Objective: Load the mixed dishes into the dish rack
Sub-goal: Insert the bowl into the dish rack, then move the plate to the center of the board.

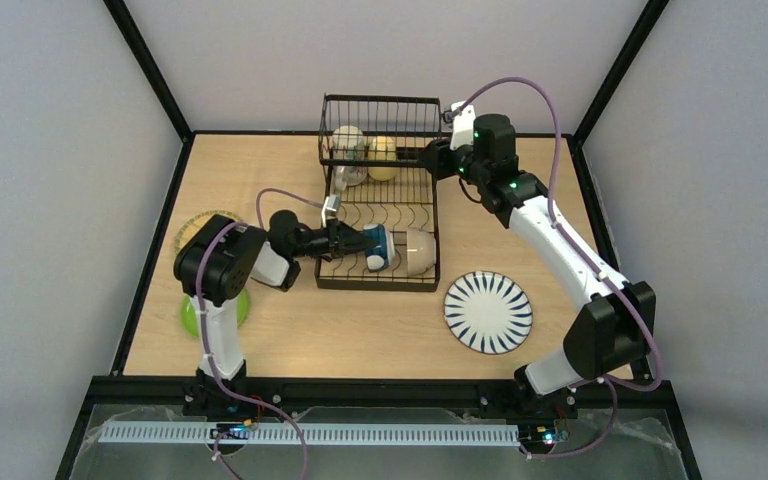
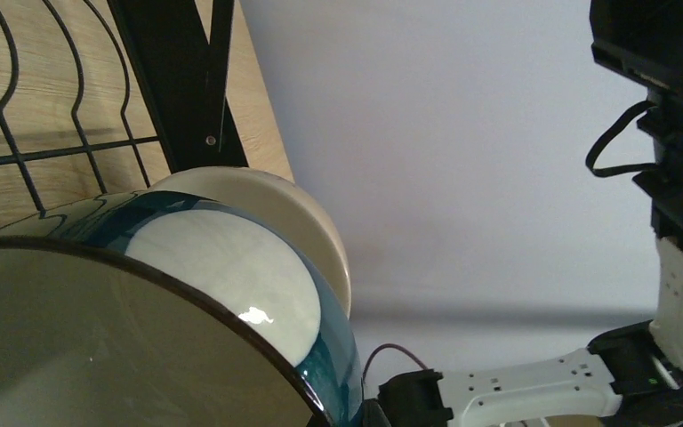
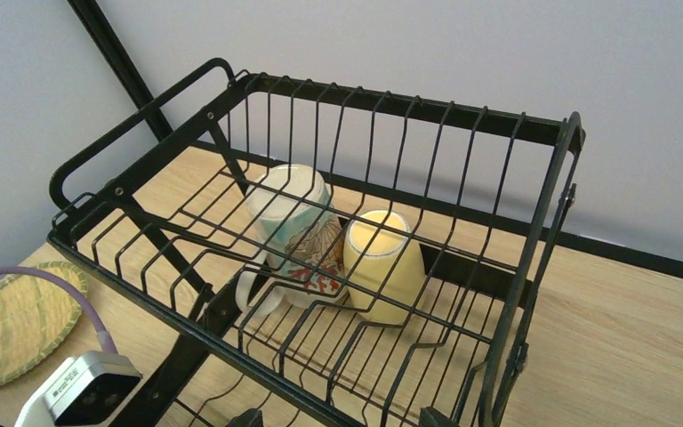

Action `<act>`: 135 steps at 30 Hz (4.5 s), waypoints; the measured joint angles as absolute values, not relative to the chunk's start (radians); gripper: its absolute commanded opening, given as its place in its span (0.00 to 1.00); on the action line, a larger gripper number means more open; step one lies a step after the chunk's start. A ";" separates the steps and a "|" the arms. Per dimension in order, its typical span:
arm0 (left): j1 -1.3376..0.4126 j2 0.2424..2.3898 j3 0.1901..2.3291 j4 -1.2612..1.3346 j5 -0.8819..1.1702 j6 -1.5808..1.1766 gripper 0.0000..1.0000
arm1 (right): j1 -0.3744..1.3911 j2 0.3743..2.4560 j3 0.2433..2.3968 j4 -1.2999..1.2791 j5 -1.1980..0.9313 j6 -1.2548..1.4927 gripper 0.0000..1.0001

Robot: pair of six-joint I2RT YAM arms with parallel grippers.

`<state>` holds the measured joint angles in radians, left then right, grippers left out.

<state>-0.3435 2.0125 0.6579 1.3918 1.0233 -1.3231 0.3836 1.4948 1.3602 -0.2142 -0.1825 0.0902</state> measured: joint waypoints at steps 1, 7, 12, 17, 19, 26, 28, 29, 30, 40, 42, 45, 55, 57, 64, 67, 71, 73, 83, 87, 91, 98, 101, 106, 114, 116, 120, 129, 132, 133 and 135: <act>-0.342 2.001 0.657 1.364 1.026 -1.299 0.02 | 0.384 1.495 1.360 -0.214 -0.186 0.091 1.00; -0.332 1.934 0.657 1.196 1.031 -1.172 0.35 | 0.384 1.495 1.359 -0.212 -0.196 0.093 1.00; -0.326 1.904 0.653 1.063 1.028 -1.102 0.62 | 0.384 1.495 1.346 -0.200 -0.200 0.094 1.00; -0.320 1.882 0.653 0.983 1.013 -1.060 0.79 | 0.384 1.495 1.341 -0.194 -0.208 0.094 1.00; -0.319 1.875 0.653 0.960 1.010 -1.049 0.81 | 0.384 1.495 1.340 -0.192 -0.212 0.094 0.99; -0.319 1.837 0.648 0.884 0.979 -1.021 0.85 | 0.384 1.494 1.332 -0.192 -0.218 0.094 1.00; -0.318 1.831 0.648 0.871 0.975 -1.019 0.85 | 0.384 1.494 1.329 -0.192 -0.218 0.094 1.00; -0.318 1.829 0.648 0.867 0.974 -1.019 0.85 | 0.384 1.493 1.328 -0.192 -0.219 0.094 1.00; -0.317 1.828 0.648 0.865 0.974 -1.020 0.85 | 0.384 1.493 1.328 -0.192 -0.219 0.094 1.00; -0.313 1.803 0.649 0.850 0.935 -1.048 0.85 | 0.384 1.492 1.328 -0.192 -0.221 0.094 1.00; -0.313 1.794 0.649 0.848 0.929 -1.056 0.85 | 0.384 1.492 1.328 -0.192 -0.222 0.094 1.00; -0.313 1.782 0.650 0.844 0.923 -1.062 0.85 | 0.384 1.492 1.328 -0.192 -0.224 0.094 1.00; -0.313 1.755 0.650 0.800 0.914 -1.055 0.85 | 0.384 1.487 1.328 -0.192 -0.227 0.094 1.00; -0.310 1.745 0.650 0.785 0.912 -1.048 0.85 | 0.384 1.486 1.328 -0.191 -0.229 0.094 1.00; -0.273 1.685 0.650 0.702 0.902 -1.000 0.86 | 0.384 1.486 1.328 -0.192 -0.238 0.094 1.00; -0.261 1.663 0.650 0.656 0.895 -0.972 0.86 | 0.384 1.486 1.328 -0.192 -0.240 0.094 1.00; -0.253 1.632 0.653 0.546 0.875 -0.913 0.86 | 0.384 1.485 1.328 -0.192 -0.240 0.094 1.00; -0.252 1.616 0.657 0.482 0.862 -0.879 0.86 | 0.384 1.479 1.328 -0.192 -0.240 0.094 1.00; -0.204 1.444 0.709 0.141 0.801 -0.698 0.90 | 0.384 1.442 1.328 -0.200 -0.230 0.095 1.00; -0.168 1.357 0.733 0.012 0.779 -0.645 0.91 | 0.384 1.414 1.328 -0.220 -0.205 0.105 1.00; -0.154 1.274 0.772 -0.123 0.746 -0.598 0.94 | 0.384 1.351 1.321 -0.253 -0.141 0.136 1.00; -0.152 1.127 0.822 -0.317 0.678 -0.540 0.95 | 0.384 1.155 1.211 -0.362 0.065 0.257 0.99; -0.152 1.068 0.823 -0.390 0.657 -0.522 0.95 | 0.384 1.098 1.159 -0.445 0.162 0.333 1.00; -0.176 1.011 0.822 -0.462 0.630 -0.509 0.95 | 0.384 1.039 1.074 -0.605 0.290 0.491 1.00; -0.210 0.965 0.817 -0.520 0.590 -0.506 0.94 | 0.383 0.997 0.909 -0.764 0.306 0.775 0.98; -0.213 0.959 0.817 -0.536 0.572 -0.505 0.94 | 0.383 0.980 0.873 -0.775 0.293 0.823 0.97; -0.214 0.947 0.817 -0.556 0.526 -0.506 0.94 | 0.383 0.970 0.847 -0.791 0.273 0.888 0.98; -0.214 0.943 0.801 -0.579 0.481 -0.521 0.94 | 0.384 0.925 0.741 -0.791 0.227 1.012 0.87; -0.214 0.943 0.801 -0.580 0.479 -0.525 0.94 | 0.384 0.924 0.696 -0.790 0.208 1.056 0.80; -0.214 0.944 0.801 -0.581 0.479 -0.527 0.94 | 0.383 0.924 0.688 -0.787 0.205 1.065 0.76; -0.214 0.945 0.802 -0.582 0.479 -0.528 0.94 | 0.384 0.925 0.672 -0.780 0.204 1.086 0.70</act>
<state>-0.2138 0.9455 0.8017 -0.5816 0.4789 -0.5282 0.3836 0.9249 0.6720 -0.7799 0.2043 1.0863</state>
